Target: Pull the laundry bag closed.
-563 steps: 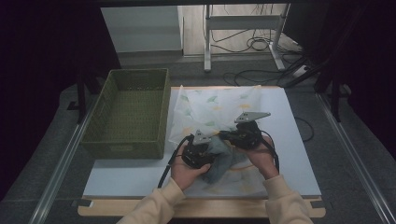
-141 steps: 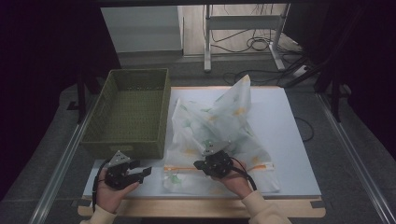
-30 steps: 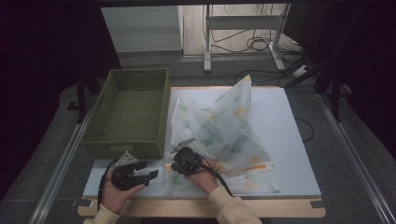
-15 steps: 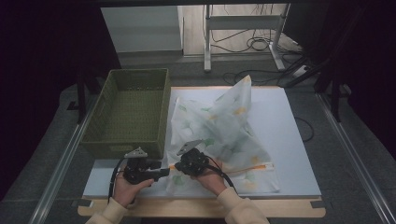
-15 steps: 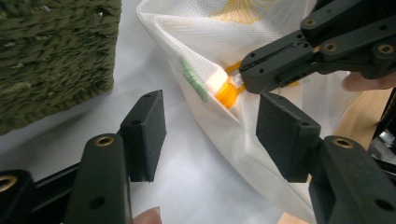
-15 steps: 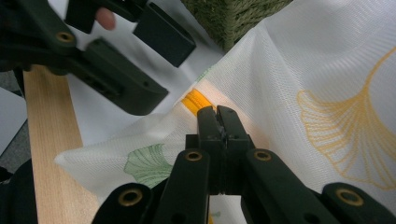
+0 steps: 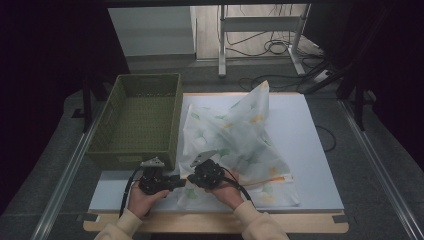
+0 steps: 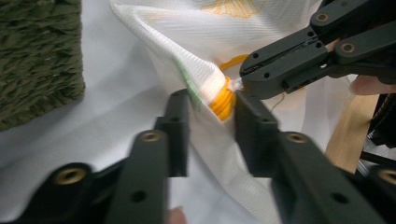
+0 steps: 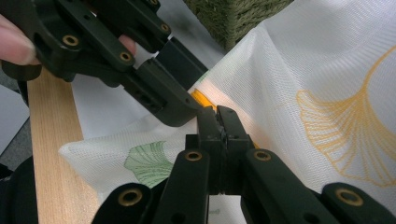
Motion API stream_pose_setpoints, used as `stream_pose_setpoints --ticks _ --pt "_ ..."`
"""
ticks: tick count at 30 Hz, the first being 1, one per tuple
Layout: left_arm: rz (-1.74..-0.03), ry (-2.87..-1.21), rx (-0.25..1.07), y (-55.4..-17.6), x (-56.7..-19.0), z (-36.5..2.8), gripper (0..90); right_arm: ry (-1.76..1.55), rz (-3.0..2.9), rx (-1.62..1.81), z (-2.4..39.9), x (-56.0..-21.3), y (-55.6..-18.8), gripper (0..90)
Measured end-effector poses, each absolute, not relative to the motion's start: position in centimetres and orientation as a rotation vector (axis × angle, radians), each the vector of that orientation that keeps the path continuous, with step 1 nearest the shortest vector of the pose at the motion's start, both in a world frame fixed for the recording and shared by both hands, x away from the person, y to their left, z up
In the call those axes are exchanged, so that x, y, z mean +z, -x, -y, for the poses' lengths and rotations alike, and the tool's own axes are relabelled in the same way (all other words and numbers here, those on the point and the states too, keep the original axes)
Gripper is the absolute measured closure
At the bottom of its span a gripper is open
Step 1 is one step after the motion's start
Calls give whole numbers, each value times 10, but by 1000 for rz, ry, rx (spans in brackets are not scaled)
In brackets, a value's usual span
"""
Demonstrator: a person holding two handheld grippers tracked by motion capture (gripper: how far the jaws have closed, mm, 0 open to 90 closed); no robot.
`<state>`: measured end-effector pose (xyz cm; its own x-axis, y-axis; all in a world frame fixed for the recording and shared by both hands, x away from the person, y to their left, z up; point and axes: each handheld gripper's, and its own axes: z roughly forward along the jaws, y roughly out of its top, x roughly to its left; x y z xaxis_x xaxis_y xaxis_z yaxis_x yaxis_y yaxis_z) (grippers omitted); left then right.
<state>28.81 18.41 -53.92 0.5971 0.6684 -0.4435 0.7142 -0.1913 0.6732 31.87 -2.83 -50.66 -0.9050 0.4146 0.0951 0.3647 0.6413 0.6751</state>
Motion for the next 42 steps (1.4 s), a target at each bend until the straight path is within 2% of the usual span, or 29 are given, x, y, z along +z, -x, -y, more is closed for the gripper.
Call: stream_pose_setpoints --ticks 3,9,42 --pt "-1106 -1912 -61 -288 -538 -181 769 -661 -2783 1118 28 -507 -319 896" --pt "-1135 -1897 -58 -287 -535 -177 838 -671 -2771 1118 29 -509 -319 896" --pt "-1175 -1874 -24 -278 -533 -173 853 -800 -2785 1129 31 -508 -319 900"
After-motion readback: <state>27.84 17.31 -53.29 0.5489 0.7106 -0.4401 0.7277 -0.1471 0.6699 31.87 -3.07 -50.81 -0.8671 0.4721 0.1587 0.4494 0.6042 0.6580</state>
